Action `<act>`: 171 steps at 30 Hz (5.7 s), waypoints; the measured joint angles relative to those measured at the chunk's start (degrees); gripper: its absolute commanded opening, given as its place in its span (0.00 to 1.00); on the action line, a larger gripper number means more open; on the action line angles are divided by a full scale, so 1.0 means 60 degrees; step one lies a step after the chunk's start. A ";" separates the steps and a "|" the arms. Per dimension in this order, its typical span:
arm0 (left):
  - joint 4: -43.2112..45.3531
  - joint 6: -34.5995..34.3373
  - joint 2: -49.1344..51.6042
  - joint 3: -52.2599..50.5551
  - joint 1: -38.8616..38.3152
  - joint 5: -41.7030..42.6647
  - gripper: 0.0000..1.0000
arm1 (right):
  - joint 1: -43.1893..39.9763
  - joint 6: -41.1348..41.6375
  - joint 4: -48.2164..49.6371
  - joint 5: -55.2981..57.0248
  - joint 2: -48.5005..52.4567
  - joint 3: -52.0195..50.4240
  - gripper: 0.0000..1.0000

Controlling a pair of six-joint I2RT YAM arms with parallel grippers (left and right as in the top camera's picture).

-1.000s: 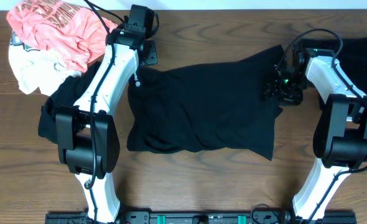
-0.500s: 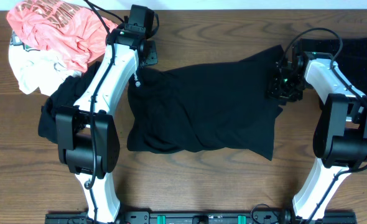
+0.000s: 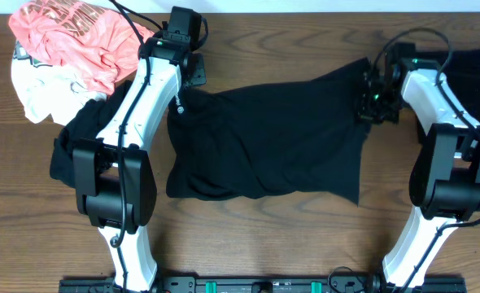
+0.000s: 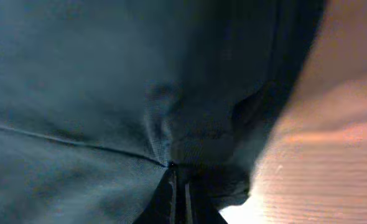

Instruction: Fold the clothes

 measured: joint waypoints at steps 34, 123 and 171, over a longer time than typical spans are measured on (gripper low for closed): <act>-0.0339 0.0291 0.0066 -0.0652 0.0000 0.1373 0.40 | -0.0259 -0.0164 0.0026 0.0368 -0.0011 0.2685 0.01; 0.0379 0.1082 -0.4080 -0.0608 0.0433 0.0678 0.06 | -0.0259 -0.1763 -0.2186 0.0670 -0.3625 0.3355 0.03; -0.1133 0.1330 -1.0590 -0.0637 0.0433 0.0586 0.06 | -0.0259 -0.1770 -0.6502 0.0273 -0.6823 0.6335 0.01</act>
